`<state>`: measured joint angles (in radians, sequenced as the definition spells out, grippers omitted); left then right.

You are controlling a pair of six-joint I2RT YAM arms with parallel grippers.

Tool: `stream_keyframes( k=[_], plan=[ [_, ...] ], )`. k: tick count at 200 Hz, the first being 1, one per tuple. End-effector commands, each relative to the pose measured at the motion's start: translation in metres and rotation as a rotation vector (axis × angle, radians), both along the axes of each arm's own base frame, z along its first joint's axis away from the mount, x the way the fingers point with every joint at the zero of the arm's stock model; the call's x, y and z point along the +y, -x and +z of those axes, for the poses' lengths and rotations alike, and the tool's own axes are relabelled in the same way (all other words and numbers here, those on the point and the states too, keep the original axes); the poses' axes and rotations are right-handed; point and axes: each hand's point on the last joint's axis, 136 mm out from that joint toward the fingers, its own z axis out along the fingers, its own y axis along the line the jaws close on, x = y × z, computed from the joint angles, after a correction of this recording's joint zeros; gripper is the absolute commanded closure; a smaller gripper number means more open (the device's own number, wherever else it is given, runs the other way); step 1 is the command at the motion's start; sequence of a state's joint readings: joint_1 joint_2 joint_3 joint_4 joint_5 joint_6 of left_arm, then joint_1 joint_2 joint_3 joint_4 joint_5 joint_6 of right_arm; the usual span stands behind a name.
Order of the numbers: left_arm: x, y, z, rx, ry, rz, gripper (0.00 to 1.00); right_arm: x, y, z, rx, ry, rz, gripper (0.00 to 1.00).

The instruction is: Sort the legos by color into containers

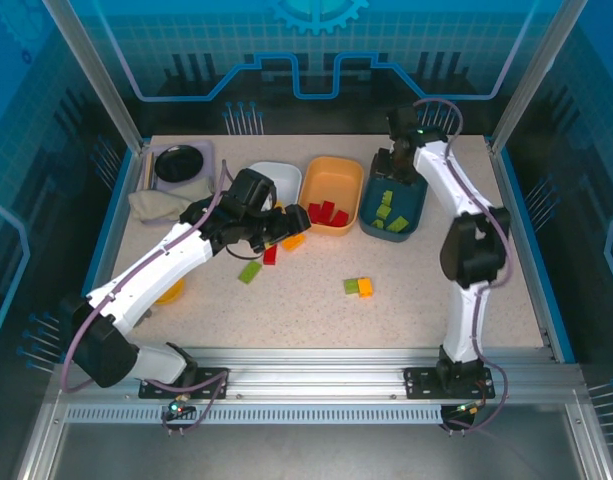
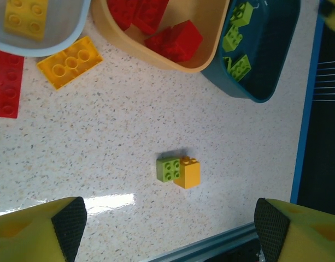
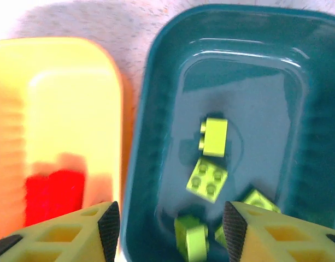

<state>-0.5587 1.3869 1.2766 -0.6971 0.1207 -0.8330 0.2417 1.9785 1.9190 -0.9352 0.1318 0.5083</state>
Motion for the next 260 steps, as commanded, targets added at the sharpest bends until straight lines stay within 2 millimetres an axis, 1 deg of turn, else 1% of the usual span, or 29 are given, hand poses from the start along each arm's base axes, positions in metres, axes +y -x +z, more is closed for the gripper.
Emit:
stream_keyframes(
  k=[1,18,27,43,51,59,66,76,88,101,116,132,144,160,182,211,236,260],
  plan=[
    [0.002,0.008,-0.008,0.072,-0.014,0.014,0.18,0.019,0.046,0.026,-0.058,0.056,0.048,0.46],
    [-0.003,0.011,-0.021,0.149,-0.008,0.038,0.21,0.028,0.094,0.019,-0.019,0.072,0.069,0.46],
    [-0.007,0.012,-0.029,0.192,-0.011,0.048,0.22,0.028,0.12,0.013,0.005,0.087,0.068,0.45],
    [-0.02,0.017,-0.045,0.278,-0.026,0.047,0.23,0.033,0.167,0.005,0.033,0.069,0.082,0.42],
    [-0.031,0.022,-0.052,0.309,-0.038,0.032,0.23,0.034,0.19,-0.002,0.06,0.067,0.09,0.41],
    [-0.042,0.026,-0.06,0.348,-0.048,0.018,0.23,0.035,0.211,-0.004,0.071,0.065,0.1,0.4],
    [-0.051,0.031,-0.068,0.391,-0.057,0.014,0.22,0.032,0.229,-0.007,0.088,0.074,0.102,0.38],
    [-0.07,0.038,-0.078,0.444,-0.046,-0.005,0.22,0.027,0.251,-0.011,0.108,0.087,0.11,0.37],
    [-0.092,0.047,-0.089,0.499,-0.037,-0.019,0.2,0.019,0.273,-0.013,0.117,0.103,0.109,0.35],
    [-0.116,0.054,-0.098,0.532,-0.034,-0.038,0.16,0.012,0.29,-0.011,0.104,0.102,0.11,0.32],
    [-0.142,0.063,-0.108,0.573,-0.037,-0.056,0.14,0.004,0.301,-0.003,0.073,0.08,0.106,0.3],
    [-0.163,0.071,-0.123,0.622,-0.045,-0.057,0.13,-0.004,0.308,0.01,0.022,0.049,0.097,0.3],
    [-0.171,0.075,-0.134,0.647,-0.07,-0.041,0.13,-0.01,0.312,0.019,-0.008,0.035,0.094,0.29],
    [-0.18,0.073,-0.143,0.643,-0.084,-0.031,0.13,-0.016,0.314,0.026,-0.035,0.031,0.092,0.29],
    [-0.185,0.067,-0.156,0.636,-0.125,-0.013,0.14,-0.022,0.319,0.03,-0.051,0.026,0.08,0.29],
    [-0.189,0.057,-0.169,0.597,-0.156,0.0,0.21,-0.024,0.32,0.031,-0.068,0.003,0.07,0.29],
    [-0.182,0.05,-0.181,0.586,-0.213,0.01,0.28,-0.024,0.321,0.031,-0.07,0.0,0.07,0.29],
    [-0.178,0.045,-0.185,0.567,-0.241,0.017,0.35,-0.024,0.319,0.032,-0.076,0.003,0.079,0.29]
  ],
)
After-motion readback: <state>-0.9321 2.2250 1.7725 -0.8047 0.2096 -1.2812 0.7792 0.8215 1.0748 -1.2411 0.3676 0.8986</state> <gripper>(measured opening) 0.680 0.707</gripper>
